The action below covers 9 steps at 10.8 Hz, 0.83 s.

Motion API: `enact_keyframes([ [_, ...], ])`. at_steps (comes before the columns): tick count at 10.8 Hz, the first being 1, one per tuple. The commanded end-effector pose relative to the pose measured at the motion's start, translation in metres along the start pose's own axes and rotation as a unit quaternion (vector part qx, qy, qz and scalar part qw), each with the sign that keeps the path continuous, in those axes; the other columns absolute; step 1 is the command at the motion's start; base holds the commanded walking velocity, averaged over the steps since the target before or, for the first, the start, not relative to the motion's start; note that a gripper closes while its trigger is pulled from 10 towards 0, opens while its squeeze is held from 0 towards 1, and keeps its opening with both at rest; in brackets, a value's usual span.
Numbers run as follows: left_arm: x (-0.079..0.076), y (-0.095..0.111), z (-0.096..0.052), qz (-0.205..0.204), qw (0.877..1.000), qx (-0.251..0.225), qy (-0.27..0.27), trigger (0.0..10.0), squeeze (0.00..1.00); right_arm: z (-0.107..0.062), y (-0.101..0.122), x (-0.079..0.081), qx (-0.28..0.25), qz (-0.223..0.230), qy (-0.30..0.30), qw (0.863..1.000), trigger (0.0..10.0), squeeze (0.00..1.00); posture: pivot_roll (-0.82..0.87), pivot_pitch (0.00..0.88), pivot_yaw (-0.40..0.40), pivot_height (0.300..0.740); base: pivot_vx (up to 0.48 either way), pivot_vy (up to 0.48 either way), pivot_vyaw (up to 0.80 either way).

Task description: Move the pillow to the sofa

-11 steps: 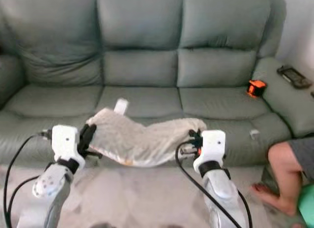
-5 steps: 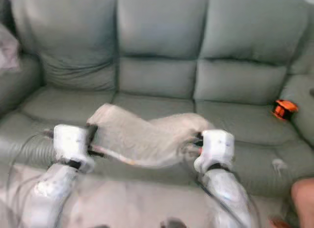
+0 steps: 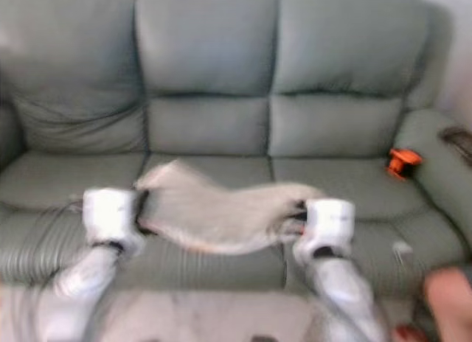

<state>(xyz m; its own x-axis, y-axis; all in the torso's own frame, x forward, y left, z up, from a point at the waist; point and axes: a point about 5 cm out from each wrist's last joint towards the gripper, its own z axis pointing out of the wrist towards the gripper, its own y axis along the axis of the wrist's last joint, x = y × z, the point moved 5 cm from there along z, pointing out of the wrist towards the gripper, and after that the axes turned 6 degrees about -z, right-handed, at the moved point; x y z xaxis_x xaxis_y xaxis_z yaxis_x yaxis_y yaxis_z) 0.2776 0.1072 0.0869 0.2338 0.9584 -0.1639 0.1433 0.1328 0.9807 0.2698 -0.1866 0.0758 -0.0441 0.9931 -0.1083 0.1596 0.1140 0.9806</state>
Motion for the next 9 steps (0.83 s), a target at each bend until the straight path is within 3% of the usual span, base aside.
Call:
enact_keyframes([
  [1,0.0124,0.004,-0.0022,0.011,1.0,-0.004,0.015,10.0,0.0,0.0027,0.0081,0.0122,-0.015,0.009,0.015,1.0,10.0,0.0,-0.03,0.0,-0.01,0.74,0.0,0.0,0.0],
  [4,0.0117,0.0049,-0.0007,0.01,1.0,-0.002,0.008,10.0,0.0,0.0033,0.0063,0.0129,-0.012,0.011,0.014,1.0,10.0,0.0,-0.03,0.0,-0.007,0.74,0.0,0.0,0.0],
  [7,0.0111,0.0052,-0.0014,0.01,1.0,-0.001,0.003,10.0,0.0,0.0025,0.0056,0.0145,-0.011,0.012,0.015,1.0,10.0,0.0,-0.03,0.0,-0.003,0.74,0.0,0.389,0.0],
  [9,0.0102,0.0047,-0.002,0.012,1.0,0.002,0.001,10.0,0.0,0.0021,0.004,0.0154,-0.007,0.015,0.014,1.0,10.0,0.0,-0.02,0.0,-0.001,0.74,0.0,0.349,-0.8],
])
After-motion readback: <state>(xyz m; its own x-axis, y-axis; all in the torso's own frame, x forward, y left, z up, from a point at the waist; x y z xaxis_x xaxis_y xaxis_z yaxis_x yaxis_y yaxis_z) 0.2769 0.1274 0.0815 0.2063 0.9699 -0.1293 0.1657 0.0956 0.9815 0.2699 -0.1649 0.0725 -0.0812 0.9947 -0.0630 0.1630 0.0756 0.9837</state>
